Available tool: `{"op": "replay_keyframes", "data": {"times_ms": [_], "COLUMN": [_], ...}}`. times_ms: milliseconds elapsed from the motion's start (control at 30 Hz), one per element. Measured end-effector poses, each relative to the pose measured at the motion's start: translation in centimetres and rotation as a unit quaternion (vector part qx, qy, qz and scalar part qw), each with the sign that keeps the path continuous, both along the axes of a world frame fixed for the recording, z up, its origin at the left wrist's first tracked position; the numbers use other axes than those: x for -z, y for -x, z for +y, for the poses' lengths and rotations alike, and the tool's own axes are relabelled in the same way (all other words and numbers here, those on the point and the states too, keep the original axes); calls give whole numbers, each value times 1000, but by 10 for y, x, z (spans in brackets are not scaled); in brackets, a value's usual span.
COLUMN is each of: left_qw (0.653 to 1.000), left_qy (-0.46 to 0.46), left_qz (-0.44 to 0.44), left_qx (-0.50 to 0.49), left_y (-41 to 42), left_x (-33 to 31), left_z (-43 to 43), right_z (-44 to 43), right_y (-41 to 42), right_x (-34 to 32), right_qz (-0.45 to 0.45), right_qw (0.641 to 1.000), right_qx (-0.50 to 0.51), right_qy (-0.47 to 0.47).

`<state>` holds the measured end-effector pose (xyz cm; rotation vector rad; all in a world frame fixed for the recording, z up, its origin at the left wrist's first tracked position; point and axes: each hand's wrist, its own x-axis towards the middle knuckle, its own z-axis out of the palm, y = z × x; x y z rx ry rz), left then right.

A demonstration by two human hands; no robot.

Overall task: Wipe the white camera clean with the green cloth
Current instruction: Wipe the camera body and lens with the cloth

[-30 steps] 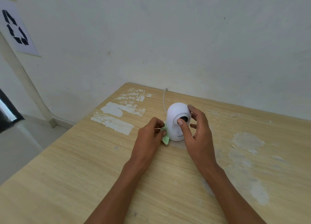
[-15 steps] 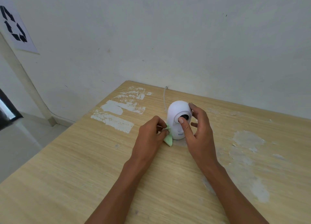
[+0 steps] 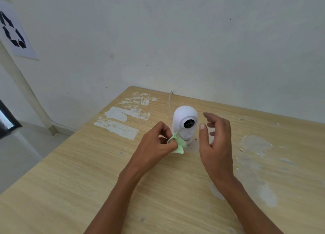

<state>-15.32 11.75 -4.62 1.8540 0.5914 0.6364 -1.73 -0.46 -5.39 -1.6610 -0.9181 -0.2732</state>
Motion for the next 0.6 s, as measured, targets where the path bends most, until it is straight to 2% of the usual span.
{"op": "replay_keyframes", "data": {"times_ms": [67, 200, 300, 500, 600], "left_qw": [999, 993, 993, 986, 998], "left_qy": [36, 83, 83, 131, 35], "left_qz": [-17, -49, -54, -36, -33], "left_qx": [23, 63, 59, 101, -33], "left_y": [-1, -4, -5, 0, 2], "left_x": [-3, -5, -5, -2, 3], "left_z": [-2, -6, -6, 5, 16], "right_z": [-11, -26, -29, -30, -34], "right_y": [7, 18, 21, 21, 9], "right_x": [2, 3, 4, 8, 8], "right_qz": [-5, 89, 132, 129, 131], "right_qw": [999, 977, 967, 973, 977], "right_qx": [-22, -144, -176, -127, -36], "right_qy": [28, 134, 132, 146, 162]}}
